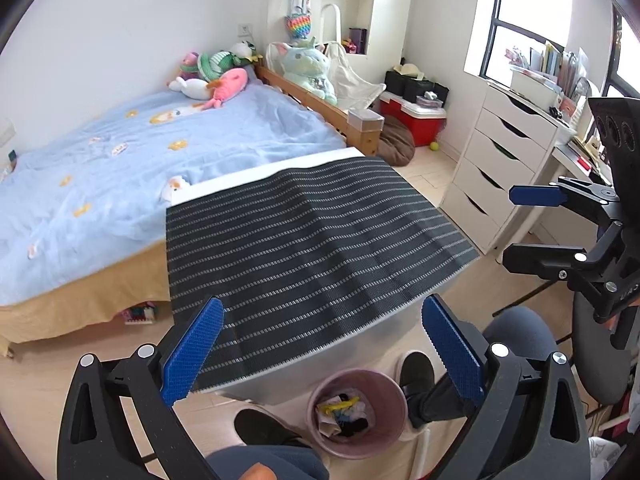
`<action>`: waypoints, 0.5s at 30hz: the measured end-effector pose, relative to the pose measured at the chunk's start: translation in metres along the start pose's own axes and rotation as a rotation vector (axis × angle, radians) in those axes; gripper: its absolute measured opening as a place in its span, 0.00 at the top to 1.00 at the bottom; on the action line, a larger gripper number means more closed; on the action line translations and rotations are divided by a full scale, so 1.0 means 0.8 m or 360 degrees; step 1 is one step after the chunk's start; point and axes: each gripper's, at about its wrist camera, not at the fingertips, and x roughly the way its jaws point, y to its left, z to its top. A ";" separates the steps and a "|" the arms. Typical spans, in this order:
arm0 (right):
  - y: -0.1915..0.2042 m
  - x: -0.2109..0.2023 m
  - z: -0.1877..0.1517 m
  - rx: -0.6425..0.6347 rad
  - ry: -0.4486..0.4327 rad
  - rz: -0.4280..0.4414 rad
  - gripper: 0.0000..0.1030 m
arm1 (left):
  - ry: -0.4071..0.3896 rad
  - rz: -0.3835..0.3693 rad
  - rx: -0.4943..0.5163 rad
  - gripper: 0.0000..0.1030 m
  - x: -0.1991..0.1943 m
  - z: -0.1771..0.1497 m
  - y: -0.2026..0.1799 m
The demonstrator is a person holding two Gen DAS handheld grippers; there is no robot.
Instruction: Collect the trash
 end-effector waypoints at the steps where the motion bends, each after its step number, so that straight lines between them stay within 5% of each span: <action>1: 0.000 0.003 0.006 -0.0005 -0.0001 -0.0001 0.03 | -0.0003 0.0020 0.0003 0.07 0.002 0.004 0.002; 15: -0.007 0.047 0.045 -0.0018 0.0041 -0.0001 0.03 | 0.0005 0.0009 -0.0118 0.06 0.032 0.039 0.037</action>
